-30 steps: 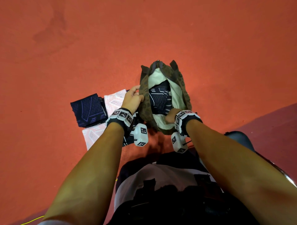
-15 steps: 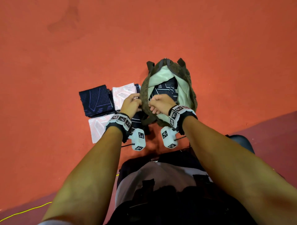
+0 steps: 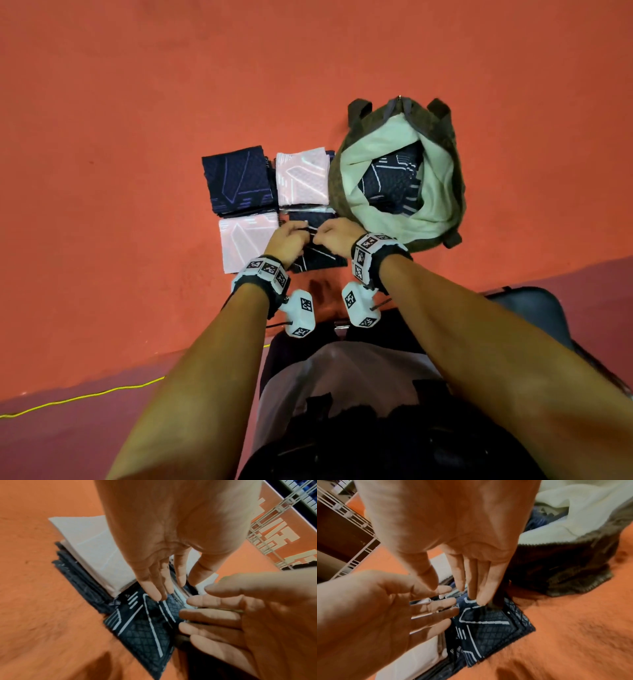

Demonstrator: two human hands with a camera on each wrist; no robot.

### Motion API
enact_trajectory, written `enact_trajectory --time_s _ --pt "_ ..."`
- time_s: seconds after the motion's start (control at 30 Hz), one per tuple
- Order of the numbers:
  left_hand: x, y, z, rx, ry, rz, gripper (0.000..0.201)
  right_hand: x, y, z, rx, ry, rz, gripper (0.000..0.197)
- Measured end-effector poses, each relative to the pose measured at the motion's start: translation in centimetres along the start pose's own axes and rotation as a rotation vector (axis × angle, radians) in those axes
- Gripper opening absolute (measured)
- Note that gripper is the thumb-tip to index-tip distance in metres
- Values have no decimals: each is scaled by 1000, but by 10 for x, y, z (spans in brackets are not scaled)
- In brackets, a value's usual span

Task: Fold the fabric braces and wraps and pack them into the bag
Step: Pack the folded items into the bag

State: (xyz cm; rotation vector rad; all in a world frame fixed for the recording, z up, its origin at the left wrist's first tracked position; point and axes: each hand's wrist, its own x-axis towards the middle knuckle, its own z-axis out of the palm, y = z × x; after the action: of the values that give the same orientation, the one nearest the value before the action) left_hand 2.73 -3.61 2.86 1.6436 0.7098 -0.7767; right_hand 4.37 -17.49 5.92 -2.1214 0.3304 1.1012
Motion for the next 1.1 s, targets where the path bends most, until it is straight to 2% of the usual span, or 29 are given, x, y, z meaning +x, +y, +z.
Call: enact_trajectory --time_s 0.27,0.4,0.57,0.67,0.87,1.0,1.1 --pt "13 -33 -1 122 32 -6 32 16 20 15 -80 81 120 33" --pt "14 -29 7 169 43 -12 51 22 30 19 -56 124 152 32" --pt "15 -34 16 78 54 3 72 30 38 25 -49 119 238 54" --pt "15 -33 21 60 33 -2 65 34 40 26 -19 104 247 62" --pt "19 -44 9 145 60 -13 58 39 43 32 165 79 247 65" --pt "20 -46 9 96 61 -9 57 38 42 33 214 72 224 53" --pt "21 -45 9 85 52 -19 59 35 43 31 294 39 167 26"
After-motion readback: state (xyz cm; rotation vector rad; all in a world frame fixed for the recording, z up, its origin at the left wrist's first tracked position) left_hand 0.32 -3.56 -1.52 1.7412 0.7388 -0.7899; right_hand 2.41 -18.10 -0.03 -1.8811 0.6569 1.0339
